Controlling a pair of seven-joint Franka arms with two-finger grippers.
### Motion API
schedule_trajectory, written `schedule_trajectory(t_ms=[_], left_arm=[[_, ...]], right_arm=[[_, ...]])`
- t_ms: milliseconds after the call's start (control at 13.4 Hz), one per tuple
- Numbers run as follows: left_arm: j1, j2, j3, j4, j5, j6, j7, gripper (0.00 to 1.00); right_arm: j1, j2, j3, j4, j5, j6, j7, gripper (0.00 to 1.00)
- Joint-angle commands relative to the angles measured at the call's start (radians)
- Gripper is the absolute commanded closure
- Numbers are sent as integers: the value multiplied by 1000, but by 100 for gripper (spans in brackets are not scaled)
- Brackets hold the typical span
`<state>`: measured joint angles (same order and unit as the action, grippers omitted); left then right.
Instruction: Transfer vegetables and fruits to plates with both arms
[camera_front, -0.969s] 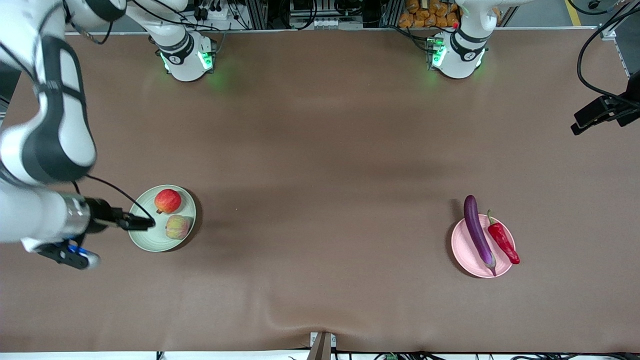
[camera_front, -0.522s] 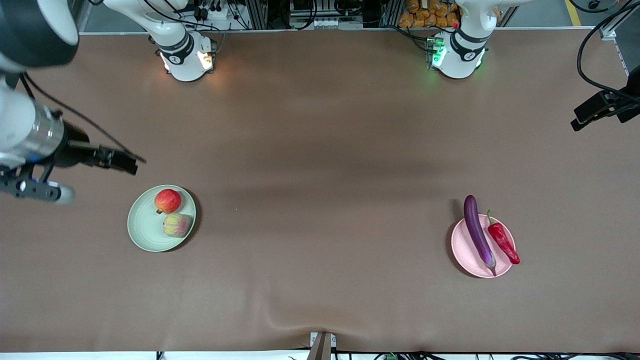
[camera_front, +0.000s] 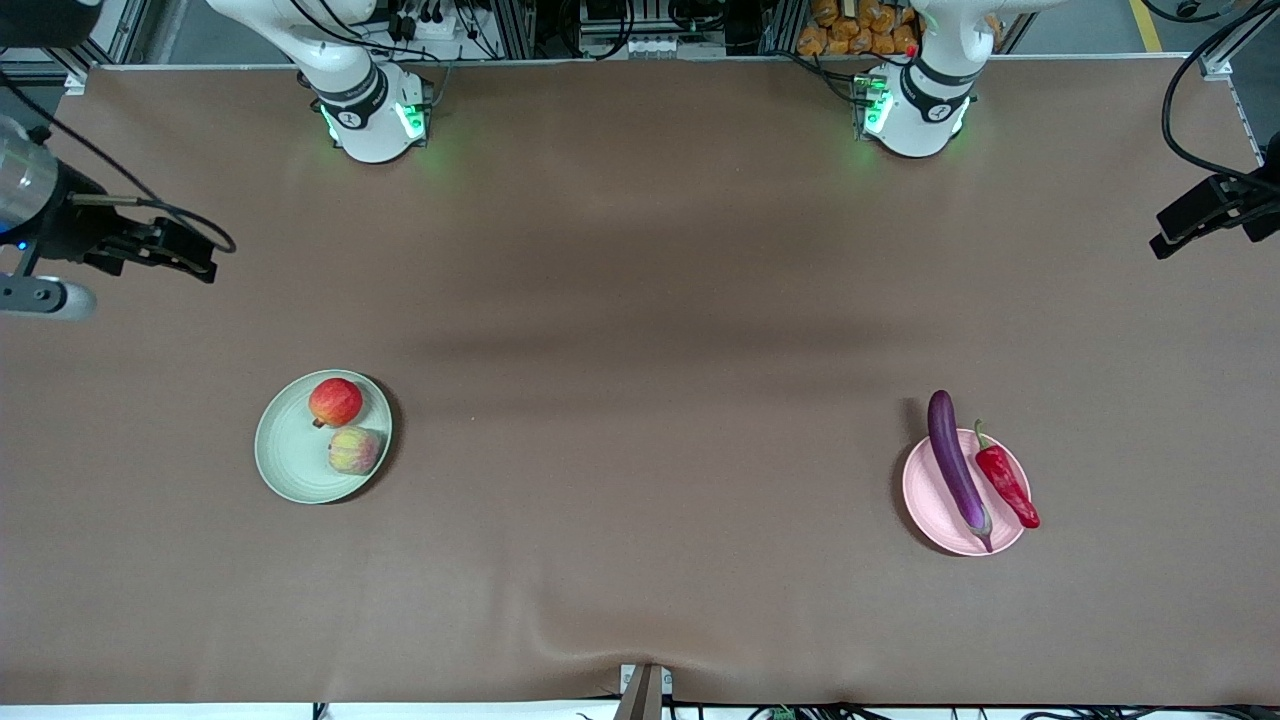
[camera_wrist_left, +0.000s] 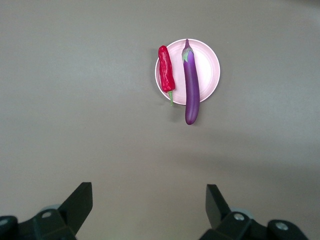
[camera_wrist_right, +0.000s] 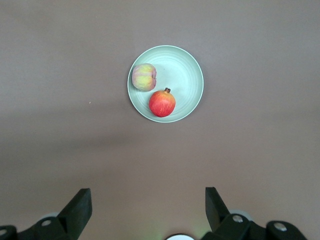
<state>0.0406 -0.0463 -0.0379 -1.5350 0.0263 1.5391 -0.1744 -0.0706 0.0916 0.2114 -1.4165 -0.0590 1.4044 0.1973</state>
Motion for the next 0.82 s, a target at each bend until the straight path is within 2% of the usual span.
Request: schedule_trajectory(t_ms=[0, 149, 745], left_arm=[[2, -3, 0, 10, -11, -13, 6, 0], [2, 3, 0, 12, 29, -13, 7, 0], [-5, 11, -2, 12, 37, -13, 9, 0]], right_arm=[[-29, -119, -1, -176, 26, 56, -111, 0], [-61, -118, -3, -171, 91, 65, -125, 0], [-72, -147, -4, -225, 91, 116, -134, 0]])
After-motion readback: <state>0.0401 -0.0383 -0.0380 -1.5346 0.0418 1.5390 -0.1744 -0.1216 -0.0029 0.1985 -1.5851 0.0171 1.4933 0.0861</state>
